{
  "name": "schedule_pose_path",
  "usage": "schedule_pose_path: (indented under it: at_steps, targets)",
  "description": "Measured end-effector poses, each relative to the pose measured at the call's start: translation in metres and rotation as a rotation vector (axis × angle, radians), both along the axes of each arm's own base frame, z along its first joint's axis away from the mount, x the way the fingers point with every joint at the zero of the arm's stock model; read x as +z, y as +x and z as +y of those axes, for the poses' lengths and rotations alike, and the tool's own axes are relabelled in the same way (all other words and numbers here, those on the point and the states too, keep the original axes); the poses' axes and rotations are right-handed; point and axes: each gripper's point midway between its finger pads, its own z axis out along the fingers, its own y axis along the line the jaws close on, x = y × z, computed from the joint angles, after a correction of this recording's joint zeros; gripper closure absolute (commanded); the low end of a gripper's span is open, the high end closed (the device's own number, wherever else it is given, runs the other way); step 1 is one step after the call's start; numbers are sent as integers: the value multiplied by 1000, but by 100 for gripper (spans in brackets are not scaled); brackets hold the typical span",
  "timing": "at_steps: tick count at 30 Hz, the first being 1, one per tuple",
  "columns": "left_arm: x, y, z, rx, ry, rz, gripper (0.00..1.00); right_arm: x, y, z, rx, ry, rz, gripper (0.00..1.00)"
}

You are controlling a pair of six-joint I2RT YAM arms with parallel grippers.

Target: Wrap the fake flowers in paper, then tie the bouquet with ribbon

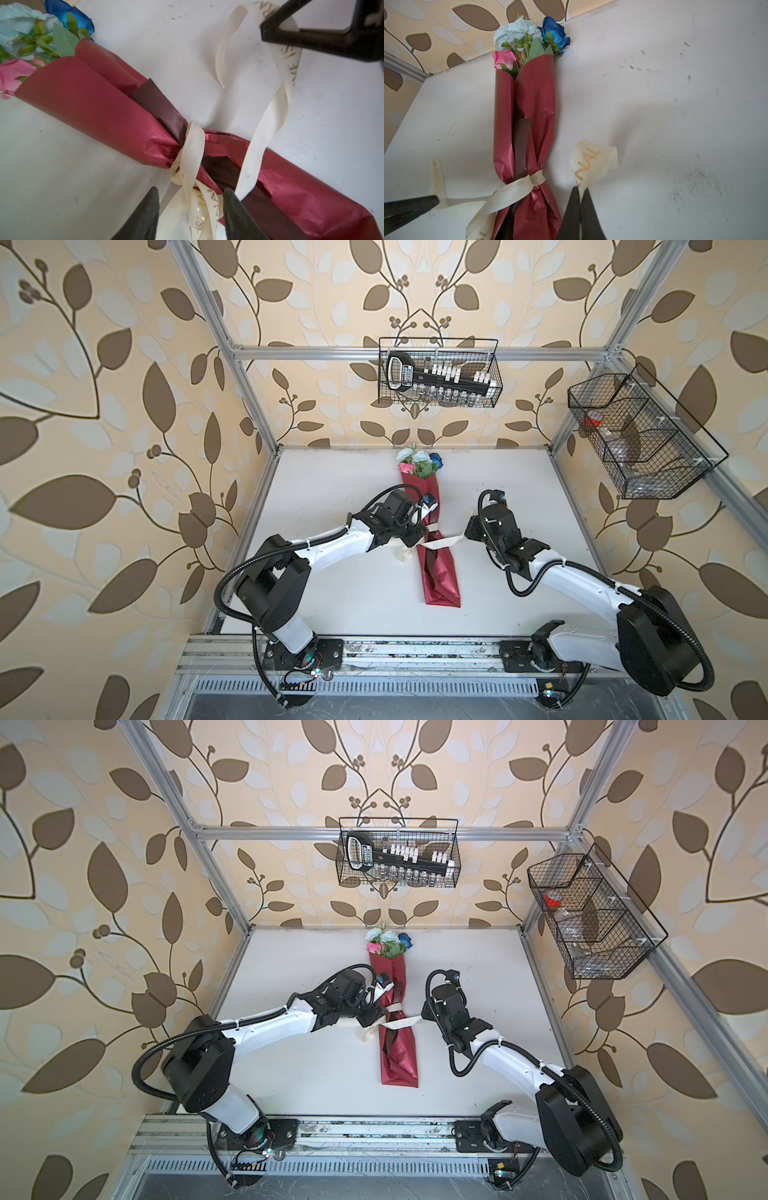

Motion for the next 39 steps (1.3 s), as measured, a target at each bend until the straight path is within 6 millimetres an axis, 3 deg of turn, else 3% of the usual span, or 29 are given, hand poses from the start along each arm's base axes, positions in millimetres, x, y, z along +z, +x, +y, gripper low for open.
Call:
schedule_pose_path:
  at_steps: [7, 14, 22, 29, 31, 36, 39]
  targets:
    - [-21, 11, -12, -78, 82, 23, 50, -1, -1, 4, 14, 17, 8, 100]
    - [-41, 17, -12, -82, 143, 44, 57, -1, -1, 5, 17, 24, 10, 100]
    - [-47, 21, -6, -44, 172, 48, 88, 0, 0, 3, 11, 25, 5, 100]
    - [-44, 25, -9, -22, 149, 42, 100, -2, 5, -14, -47, 16, 9, 97]
    - [-43, 25, -10, -15, 139, 45, 100, -6, 4, -18, -60, 9, 25, 93]
    - [-40, 27, -14, 2, 106, 54, 100, -22, -10, -24, -73, -4, 87, 63]
    - [-39, 26, -16, 2, 90, 64, 100, -23, -23, -27, -53, -10, 114, 59]
